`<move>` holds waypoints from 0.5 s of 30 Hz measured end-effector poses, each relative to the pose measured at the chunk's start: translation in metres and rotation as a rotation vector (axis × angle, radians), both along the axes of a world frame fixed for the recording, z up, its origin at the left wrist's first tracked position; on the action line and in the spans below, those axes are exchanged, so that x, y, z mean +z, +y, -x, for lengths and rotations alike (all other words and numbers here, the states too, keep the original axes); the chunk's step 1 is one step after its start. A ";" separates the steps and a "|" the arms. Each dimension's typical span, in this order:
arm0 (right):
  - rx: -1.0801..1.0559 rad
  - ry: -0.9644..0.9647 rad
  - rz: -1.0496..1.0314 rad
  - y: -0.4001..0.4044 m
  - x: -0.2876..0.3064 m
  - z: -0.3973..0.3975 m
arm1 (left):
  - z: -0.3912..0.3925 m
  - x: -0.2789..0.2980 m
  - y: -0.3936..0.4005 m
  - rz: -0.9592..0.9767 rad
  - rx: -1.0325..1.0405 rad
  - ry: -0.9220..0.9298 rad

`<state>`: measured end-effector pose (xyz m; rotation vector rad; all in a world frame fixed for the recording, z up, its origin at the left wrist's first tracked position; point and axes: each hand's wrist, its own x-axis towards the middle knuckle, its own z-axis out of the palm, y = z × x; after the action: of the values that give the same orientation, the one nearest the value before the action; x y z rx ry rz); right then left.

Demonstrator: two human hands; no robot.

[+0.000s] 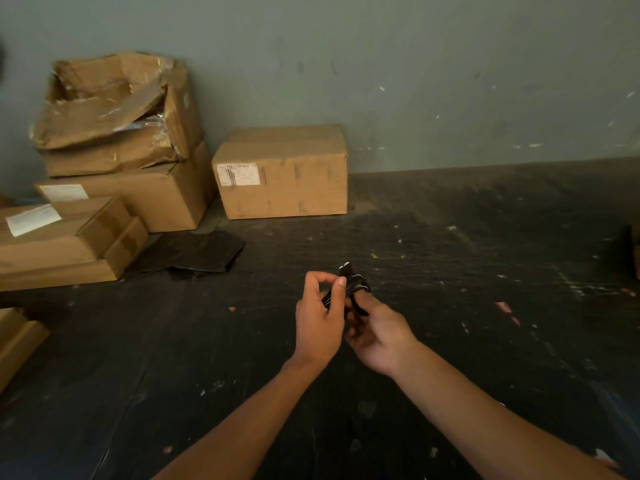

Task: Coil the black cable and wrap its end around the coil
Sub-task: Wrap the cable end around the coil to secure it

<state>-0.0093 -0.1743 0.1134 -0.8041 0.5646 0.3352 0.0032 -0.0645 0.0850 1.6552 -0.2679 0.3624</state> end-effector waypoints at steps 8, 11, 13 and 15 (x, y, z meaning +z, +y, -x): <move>0.130 -0.099 0.152 -0.005 0.000 -0.002 | -0.004 -0.005 0.004 -0.025 0.007 0.100; 0.190 -0.119 0.310 -0.007 0.004 -0.001 | -0.004 -0.007 0.005 -0.027 0.031 0.077; 0.252 -0.152 0.416 -0.010 0.006 0.001 | -0.004 -0.010 0.005 -0.011 0.047 0.108; 0.316 -0.187 0.501 -0.012 0.007 0.004 | -0.004 -0.013 0.005 -0.016 0.067 0.131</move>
<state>-0.0133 -0.1867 0.1206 -1.4012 0.3445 0.4086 0.0076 -0.0598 0.0716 1.6990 -0.1181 0.3009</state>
